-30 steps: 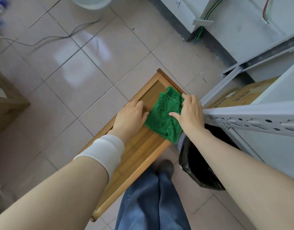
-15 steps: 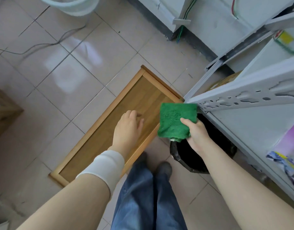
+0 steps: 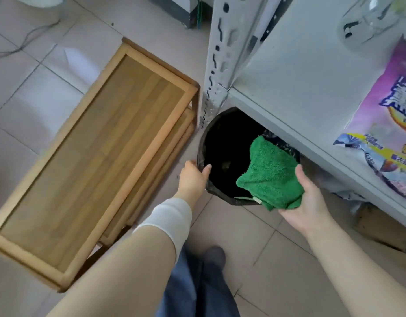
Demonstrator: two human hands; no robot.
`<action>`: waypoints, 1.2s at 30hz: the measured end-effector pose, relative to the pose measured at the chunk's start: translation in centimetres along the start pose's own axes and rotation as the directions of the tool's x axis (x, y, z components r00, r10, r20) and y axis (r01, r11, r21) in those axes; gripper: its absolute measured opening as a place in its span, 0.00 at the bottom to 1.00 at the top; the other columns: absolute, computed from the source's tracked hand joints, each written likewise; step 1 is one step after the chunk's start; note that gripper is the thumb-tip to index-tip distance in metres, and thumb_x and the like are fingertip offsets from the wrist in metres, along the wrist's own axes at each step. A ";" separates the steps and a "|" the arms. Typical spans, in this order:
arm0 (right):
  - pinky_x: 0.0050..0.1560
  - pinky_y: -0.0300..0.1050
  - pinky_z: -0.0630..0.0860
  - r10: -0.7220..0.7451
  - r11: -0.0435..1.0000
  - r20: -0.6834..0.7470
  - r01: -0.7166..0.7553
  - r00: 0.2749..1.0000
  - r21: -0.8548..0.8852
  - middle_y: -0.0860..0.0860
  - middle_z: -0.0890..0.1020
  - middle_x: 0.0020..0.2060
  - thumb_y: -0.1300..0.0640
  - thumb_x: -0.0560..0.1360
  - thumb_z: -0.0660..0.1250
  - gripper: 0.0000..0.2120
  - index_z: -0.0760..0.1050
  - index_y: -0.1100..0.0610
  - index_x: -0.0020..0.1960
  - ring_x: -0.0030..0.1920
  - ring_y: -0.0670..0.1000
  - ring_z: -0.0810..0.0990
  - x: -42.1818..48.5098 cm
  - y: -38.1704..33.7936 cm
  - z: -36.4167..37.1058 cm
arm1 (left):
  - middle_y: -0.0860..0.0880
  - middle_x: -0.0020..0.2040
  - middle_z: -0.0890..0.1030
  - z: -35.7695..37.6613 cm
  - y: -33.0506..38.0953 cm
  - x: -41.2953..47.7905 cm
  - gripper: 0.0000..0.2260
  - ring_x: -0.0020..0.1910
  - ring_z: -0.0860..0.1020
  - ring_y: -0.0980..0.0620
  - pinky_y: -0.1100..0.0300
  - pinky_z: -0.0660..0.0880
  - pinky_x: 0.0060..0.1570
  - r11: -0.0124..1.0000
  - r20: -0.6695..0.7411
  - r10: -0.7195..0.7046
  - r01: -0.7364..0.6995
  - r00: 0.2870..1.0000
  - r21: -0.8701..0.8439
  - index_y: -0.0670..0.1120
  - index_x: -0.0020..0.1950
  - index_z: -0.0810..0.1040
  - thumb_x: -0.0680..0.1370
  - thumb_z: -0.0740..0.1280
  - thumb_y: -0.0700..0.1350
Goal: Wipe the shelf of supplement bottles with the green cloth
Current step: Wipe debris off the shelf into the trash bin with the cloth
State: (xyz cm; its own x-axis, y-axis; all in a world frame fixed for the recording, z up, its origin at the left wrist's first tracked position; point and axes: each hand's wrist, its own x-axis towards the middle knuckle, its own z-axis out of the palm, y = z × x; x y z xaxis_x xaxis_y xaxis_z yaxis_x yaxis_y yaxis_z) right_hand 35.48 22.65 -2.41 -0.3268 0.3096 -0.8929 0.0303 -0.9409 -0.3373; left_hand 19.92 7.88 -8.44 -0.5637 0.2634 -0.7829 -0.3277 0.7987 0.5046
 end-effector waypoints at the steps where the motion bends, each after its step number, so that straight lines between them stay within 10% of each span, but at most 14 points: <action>1: 0.40 0.55 0.82 -0.006 1.000 0.012 0.006 1.000 0.002 0.55 0.86 0.43 0.48 0.64 0.71 0.17 0.78 0.56 0.50 0.44 0.56 0.85 0.7 0.2 -0.6 | 0.41 0.64 0.74 0.7 -0.2 0.7 0.24 0.62 0.73 0.41 0.52 0.72 0.57 1.000 0.001 -0.005 0.005 1.000 -0.011 0.40 0.67 0.64 0.77 0.62 0.52; 19: 0.31 0.51 0.80 -0.018 0.998 -0.014 0.017 1.000 -0.067 0.53 0.82 0.49 0.54 0.76 0.62 0.11 0.73 0.56 0.57 0.39 0.54 0.85 1.2 2.8 -3.3 | 0.43 0.60 0.76 1.5 -3.4 -0.5 0.12 0.54 0.77 0.43 0.42 0.77 0.53 0.987 0.046 0.014 -0.007 0.999 -0.163 0.44 0.62 0.70 0.79 0.58 0.43; 23: 0.54 0.58 0.75 -0.012 0.994 -0.037 0.008 0.999 -0.105 0.54 0.81 0.51 0.55 0.77 0.61 0.10 0.75 0.56 0.56 0.50 0.55 0.80 -4.6 3.5 -2.3 | 0.41 0.55 0.78 -2.7 -5.7 -6.1 0.08 0.53 0.78 0.42 0.43 0.79 0.50 0.997 0.048 -0.002 0.005 0.999 -0.076 0.44 0.55 0.72 0.78 0.60 0.44; 29: 0.41 0.52 0.77 -0.021 0.994 0.002 0.021 1.000 -0.109 0.53 0.85 0.44 0.55 0.77 0.61 0.08 0.77 0.55 0.50 0.45 0.53 0.83 -18.4 4.4 0.7 | 0.44 0.38 0.78 -12.8 -5.5 -18.5 0.09 0.40 0.79 0.42 0.50 0.78 0.43 0.997 0.050 0.059 -0.061 0.997 0.038 0.48 0.40 0.72 0.78 0.61 0.51; 33: 0.46 0.53 0.76 -0.100 0.988 0.087 0.109 0.991 -0.105 0.51 0.87 0.40 0.53 0.75 0.62 0.08 0.78 0.55 0.49 0.40 0.49 0.85 -28.7 3.2 4.5 | 0.54 0.33 0.76 -18.9 -2.7 -27.3 0.10 0.29 0.76 0.60 0.71 0.69 0.25 0.976 0.123 0.171 -0.185 0.977 0.111 0.49 0.44 0.73 0.78 0.59 0.54; 36: 0.42 0.52 0.77 -0.178 0.974 0.147 0.195 0.973 -0.114 0.49 0.87 0.37 0.54 0.77 0.59 0.09 0.77 0.54 0.48 0.38 0.48 0.85 -36.8 1.9 7.9 | 0.53 0.36 0.76 -22.6 1.3 -33.9 0.12 0.35 0.76 0.55 0.66 0.72 0.32 0.940 0.176 0.266 -0.295 0.948 0.170 0.47 0.45 0.72 0.79 0.58 0.54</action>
State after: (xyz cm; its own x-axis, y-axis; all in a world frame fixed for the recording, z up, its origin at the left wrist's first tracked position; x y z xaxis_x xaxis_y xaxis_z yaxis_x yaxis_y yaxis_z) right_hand 40.05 8.34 32.15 -0.4626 0.4485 -0.7648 0.0732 -0.8404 -0.5371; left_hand 21.47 -12.23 27.03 -0.4879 0.5570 -0.6721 -0.0133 0.7651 0.6437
